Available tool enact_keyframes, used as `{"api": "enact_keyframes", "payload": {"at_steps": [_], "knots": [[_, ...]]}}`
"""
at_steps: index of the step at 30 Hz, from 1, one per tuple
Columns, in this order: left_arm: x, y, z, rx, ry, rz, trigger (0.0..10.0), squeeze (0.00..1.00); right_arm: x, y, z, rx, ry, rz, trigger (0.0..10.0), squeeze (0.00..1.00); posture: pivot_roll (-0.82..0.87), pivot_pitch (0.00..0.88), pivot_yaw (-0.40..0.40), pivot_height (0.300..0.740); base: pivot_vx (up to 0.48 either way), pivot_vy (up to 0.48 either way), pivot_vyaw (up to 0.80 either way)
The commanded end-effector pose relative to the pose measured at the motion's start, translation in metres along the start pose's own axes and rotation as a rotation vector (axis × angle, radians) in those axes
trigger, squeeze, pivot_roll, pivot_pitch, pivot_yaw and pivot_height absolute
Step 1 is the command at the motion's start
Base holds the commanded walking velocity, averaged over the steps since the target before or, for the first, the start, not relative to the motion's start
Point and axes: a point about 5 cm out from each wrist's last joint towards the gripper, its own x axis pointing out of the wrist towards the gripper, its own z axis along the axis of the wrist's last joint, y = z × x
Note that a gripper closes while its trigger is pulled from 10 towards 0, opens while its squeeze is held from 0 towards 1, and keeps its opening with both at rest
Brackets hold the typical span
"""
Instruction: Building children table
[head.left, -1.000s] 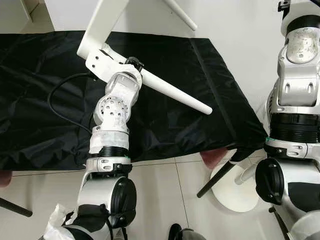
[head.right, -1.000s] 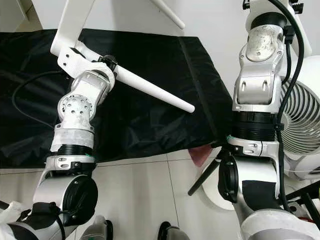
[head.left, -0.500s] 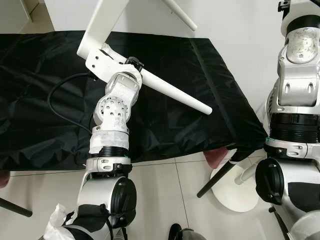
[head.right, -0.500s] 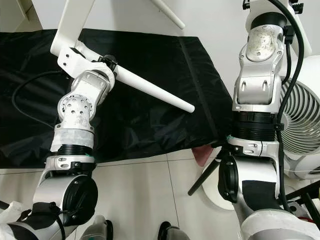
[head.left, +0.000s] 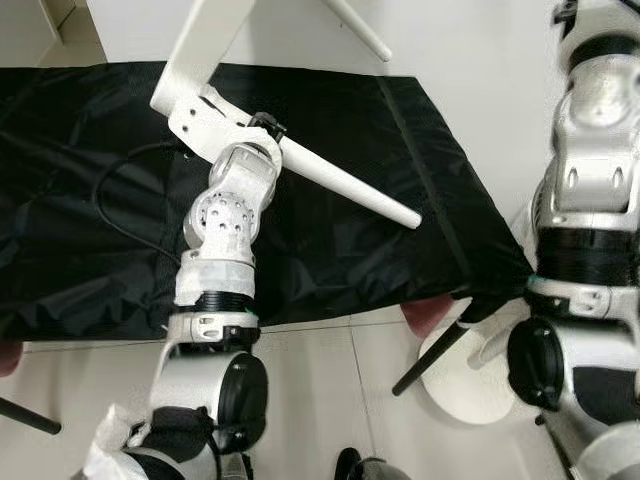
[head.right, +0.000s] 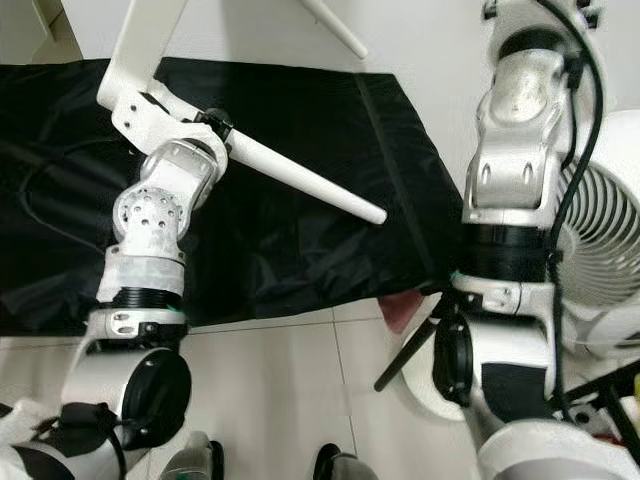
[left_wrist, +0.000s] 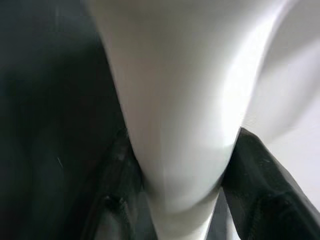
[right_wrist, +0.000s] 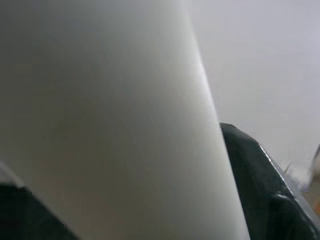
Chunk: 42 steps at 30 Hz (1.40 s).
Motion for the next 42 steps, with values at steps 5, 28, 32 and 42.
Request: {"api": "enact_keyframes", "payload": {"at_steps": [5,28,32,42], "knots": [[-0.045,-0.104,0.077,0.150,-0.361,-0.516,0.0,0.00,-0.027,0.050,-0.059,0.327,0.258,0.289,0.0,0.00,0.07,0.000,0.000,0.740,0.000,0.000,0.00],[-0.052,-0.082,0.098,0.561,-0.574,-0.142,10.0,0.00,-0.072,0.110,-0.092,0.709,0.507,0.794,10.0,0.00,0.08,0.149,-0.180,0.740,0.000,0.000,0.00],[-0.049,-0.077,0.090,0.562,-0.529,-0.153,10.0,1.00,-0.071,0.107,-0.096,0.689,0.512,0.770,10.0,1.00,0.08,0.151,-0.181,0.740,0.000,0.000,0.00],[-0.036,-0.037,0.047,0.643,-0.317,-0.132,10.0,1.00,-0.084,0.103,-0.114,0.590,0.515,0.701,10.0,1.00,0.07,0.162,-0.180,0.740,0.000,0.000,0.00]]}}
